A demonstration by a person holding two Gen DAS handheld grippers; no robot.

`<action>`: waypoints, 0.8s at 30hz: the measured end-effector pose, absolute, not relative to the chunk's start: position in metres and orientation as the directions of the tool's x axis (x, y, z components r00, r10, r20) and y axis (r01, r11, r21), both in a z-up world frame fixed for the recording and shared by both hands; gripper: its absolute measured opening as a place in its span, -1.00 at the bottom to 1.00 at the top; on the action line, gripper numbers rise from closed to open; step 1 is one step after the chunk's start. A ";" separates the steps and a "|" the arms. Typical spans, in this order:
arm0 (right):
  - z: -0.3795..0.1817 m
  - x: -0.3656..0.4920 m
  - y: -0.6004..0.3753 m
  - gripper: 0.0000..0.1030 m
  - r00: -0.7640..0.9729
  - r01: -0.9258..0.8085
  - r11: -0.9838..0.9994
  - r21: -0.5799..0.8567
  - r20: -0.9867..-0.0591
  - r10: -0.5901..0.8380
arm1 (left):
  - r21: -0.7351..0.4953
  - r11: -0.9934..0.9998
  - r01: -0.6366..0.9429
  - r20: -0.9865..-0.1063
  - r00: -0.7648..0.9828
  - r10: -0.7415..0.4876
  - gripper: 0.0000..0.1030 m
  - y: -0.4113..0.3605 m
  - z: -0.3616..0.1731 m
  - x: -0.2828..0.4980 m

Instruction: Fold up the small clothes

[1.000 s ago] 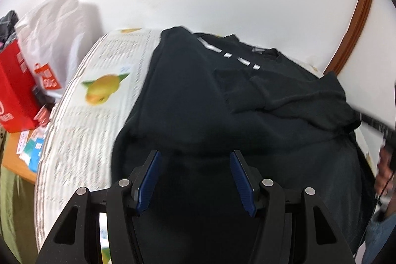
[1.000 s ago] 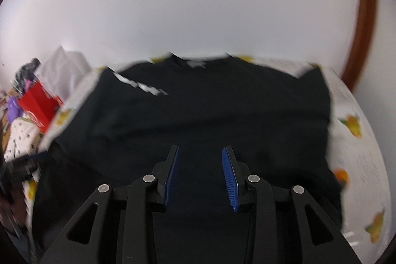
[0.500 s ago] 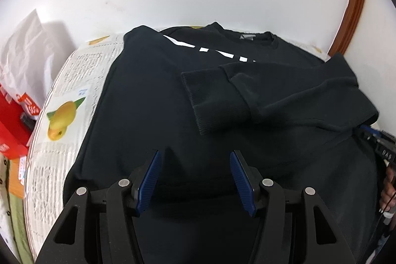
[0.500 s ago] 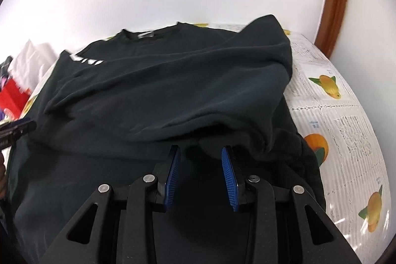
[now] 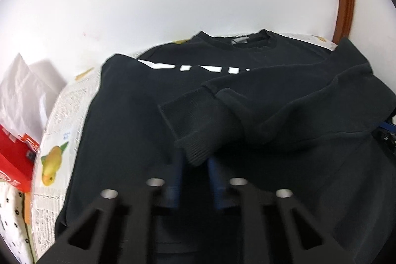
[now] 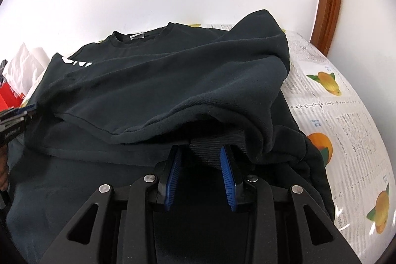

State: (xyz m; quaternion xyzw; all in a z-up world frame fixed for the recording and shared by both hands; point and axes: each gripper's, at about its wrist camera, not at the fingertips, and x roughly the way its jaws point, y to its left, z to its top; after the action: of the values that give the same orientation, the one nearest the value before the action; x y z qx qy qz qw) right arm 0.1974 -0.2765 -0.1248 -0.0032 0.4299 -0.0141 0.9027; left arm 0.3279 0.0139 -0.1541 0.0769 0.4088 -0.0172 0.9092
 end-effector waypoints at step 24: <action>-0.101 0.179 -0.273 -0.36 0.606 -0.044 0.999 0.022 -0.794 0.044 | 0.009 0.999 -0.045 -0.782 0.622 0.035 -0.77 0.107 -0.153 0.283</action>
State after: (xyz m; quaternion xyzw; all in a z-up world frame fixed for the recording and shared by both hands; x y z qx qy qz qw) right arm 0.1794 -0.2731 -0.1005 0.0000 0.4431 0.0248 0.8961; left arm 0.2825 0.1068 -0.1534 -0.0056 0.4342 0.0221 0.9005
